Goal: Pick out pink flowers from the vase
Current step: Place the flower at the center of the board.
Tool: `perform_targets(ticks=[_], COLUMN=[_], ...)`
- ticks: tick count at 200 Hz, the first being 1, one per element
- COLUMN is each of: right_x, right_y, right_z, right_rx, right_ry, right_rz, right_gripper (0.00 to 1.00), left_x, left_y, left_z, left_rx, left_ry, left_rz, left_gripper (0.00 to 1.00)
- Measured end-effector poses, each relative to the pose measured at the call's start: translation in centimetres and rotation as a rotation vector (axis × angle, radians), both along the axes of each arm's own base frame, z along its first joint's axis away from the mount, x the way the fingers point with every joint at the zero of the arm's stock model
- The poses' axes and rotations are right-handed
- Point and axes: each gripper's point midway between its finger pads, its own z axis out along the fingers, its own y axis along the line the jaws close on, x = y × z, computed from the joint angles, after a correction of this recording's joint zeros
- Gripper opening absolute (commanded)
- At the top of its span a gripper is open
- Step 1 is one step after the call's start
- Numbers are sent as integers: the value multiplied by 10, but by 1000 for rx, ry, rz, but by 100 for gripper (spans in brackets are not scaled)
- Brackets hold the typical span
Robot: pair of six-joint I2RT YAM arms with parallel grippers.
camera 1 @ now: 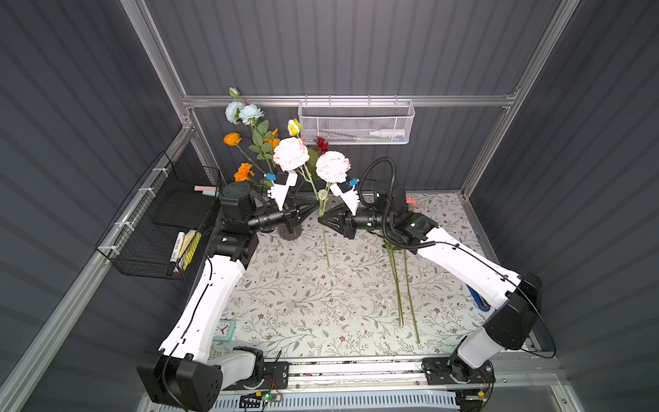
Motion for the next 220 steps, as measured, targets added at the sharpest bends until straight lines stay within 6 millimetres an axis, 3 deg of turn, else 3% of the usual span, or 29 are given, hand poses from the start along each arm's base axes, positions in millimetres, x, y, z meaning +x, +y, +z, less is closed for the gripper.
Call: perform_targets(ticks=[64, 77, 81, 93, 111, 176, 220], right_x=[0, 0, 1, 1, 2, 4, 2], right_y=[1, 1, 1, 1, 0, -5, -22], right_z=[0, -1, -1, -1, -2, -9, -4], right_rx=[-2, -4, -6, -8, -14, -55, -90], right_ry=[-15, -19, -20, -24, -26, -31, -45], right_rz=[-3, -6, -7, -8, -16, -42, -95], right_gripper=[0, 0, 0, 0, 0, 0, 0], left_x=[1, 1, 1, 2, 1, -17, -9], left_y=[0, 0, 0, 0, 0, 8, 12], left_z=[0, 0, 0, -1, -2, 1, -15], left_rx=[-8, -8, -8, -6, -6, 54, 112], left_ry=[-4, -3, -2, -8, -5, -97, -72], left_rz=[2, 3, 3, 6, 9, 57, 99], left_gripper=[7, 11, 16, 55, 99, 99, 100])
